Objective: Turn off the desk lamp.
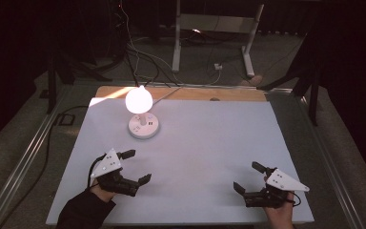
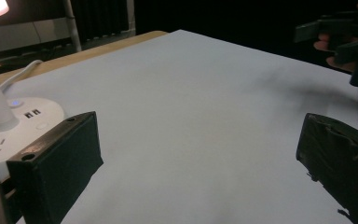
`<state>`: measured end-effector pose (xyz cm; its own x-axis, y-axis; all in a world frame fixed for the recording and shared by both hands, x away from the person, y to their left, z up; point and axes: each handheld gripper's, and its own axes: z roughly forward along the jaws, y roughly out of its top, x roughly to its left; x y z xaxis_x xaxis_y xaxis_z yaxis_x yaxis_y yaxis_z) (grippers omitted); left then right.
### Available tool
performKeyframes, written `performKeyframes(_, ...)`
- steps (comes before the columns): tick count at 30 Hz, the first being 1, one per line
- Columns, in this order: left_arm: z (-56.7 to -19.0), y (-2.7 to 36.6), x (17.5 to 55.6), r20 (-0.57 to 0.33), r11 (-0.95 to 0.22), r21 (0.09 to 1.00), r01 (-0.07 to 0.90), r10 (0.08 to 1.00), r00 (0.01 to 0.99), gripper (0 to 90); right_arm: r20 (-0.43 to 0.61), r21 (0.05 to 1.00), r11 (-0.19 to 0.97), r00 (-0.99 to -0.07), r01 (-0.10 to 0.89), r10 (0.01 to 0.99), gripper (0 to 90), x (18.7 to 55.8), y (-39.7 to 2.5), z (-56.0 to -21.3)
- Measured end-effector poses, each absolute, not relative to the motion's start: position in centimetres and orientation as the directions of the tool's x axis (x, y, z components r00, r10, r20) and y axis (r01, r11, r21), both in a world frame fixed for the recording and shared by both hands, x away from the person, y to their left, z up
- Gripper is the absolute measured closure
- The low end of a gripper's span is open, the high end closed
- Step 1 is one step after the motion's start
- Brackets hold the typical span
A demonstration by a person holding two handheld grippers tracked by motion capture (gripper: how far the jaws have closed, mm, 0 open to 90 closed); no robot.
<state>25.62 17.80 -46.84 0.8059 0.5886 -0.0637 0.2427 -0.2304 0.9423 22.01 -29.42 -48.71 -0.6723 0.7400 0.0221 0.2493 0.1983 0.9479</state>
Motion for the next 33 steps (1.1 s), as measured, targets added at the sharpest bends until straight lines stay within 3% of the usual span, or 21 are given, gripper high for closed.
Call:
performKeyframes(23,-45.4,16.9,29.8,-0.087,-0.181,0.944,0.274,0.667,0.74,0.6,0.029,0.949,0.191,-0.674,0.25,0.738,0.0,22.1,-29.5,-48.7)
performKeyframes(33,-45.4,15.6,31.8,-0.081,-0.156,0.944,0.29,0.744,0.664,0.6,0.03,0.948,0.193,-0.674,0.254,0.738,0.0,22.1,-29.5,-48.8)
